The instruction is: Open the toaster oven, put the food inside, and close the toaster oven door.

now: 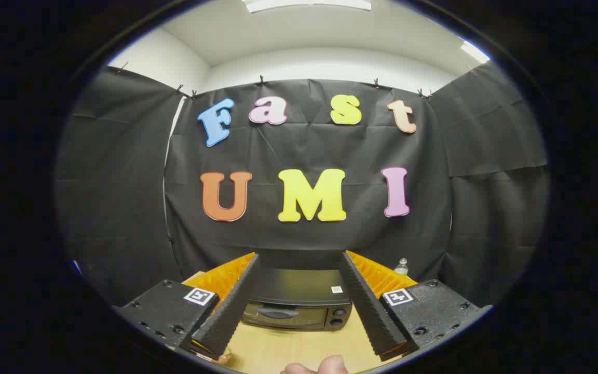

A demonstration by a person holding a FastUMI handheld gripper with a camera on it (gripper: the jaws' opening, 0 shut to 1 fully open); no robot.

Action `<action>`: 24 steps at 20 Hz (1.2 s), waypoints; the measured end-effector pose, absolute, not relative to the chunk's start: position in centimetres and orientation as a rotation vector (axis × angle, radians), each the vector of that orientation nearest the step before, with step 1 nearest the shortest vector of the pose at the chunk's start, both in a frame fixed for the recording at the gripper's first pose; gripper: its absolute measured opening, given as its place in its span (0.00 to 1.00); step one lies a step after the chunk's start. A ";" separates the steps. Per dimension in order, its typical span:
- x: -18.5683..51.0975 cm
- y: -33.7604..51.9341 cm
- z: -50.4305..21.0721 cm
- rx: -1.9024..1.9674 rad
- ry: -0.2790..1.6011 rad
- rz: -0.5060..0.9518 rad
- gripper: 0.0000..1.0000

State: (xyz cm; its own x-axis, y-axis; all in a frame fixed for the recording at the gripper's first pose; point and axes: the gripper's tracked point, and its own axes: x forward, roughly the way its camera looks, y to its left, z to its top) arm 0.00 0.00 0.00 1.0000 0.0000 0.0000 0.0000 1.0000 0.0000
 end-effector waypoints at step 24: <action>1.4 0.2 -2.3 0.050 0.064 0.017 1.00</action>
State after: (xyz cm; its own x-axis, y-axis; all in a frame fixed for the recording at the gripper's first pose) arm 1.43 0.25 -2.34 0.9978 0.0190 -0.0631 -0.0158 0.9986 0.0507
